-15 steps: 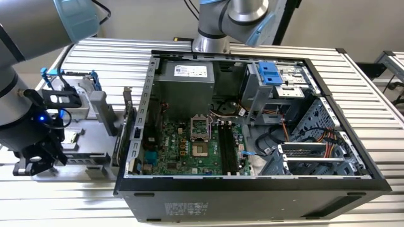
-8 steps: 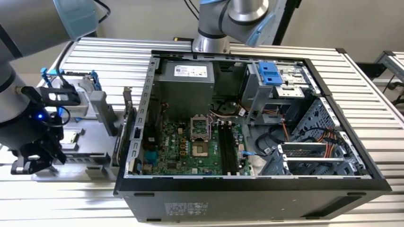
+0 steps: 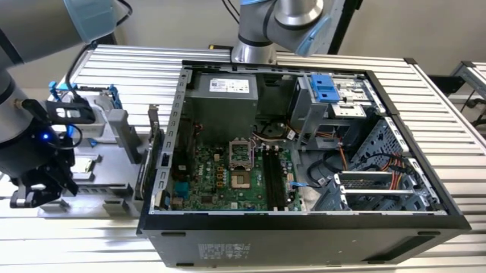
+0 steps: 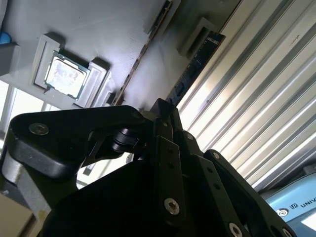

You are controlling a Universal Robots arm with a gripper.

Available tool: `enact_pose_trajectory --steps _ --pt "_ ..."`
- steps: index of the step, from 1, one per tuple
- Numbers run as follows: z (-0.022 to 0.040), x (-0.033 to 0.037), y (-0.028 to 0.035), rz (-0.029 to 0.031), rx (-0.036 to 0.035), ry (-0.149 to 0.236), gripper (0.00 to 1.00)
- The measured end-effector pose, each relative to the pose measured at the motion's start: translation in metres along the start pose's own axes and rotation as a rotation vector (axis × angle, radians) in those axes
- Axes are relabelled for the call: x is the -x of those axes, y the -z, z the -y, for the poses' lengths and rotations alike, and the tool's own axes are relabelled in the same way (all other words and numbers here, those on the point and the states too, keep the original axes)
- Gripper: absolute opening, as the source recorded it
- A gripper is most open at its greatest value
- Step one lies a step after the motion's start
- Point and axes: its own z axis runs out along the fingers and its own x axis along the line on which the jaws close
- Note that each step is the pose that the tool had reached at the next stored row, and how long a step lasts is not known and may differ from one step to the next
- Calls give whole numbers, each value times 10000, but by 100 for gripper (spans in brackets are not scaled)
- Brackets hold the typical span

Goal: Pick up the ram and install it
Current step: 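Pick up the ram and move it above insertion slot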

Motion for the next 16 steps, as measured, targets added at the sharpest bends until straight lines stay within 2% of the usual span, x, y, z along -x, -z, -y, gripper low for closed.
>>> enact_pose_trajectory --steps 16 --pt "-2 6 137 0 0 0 0"
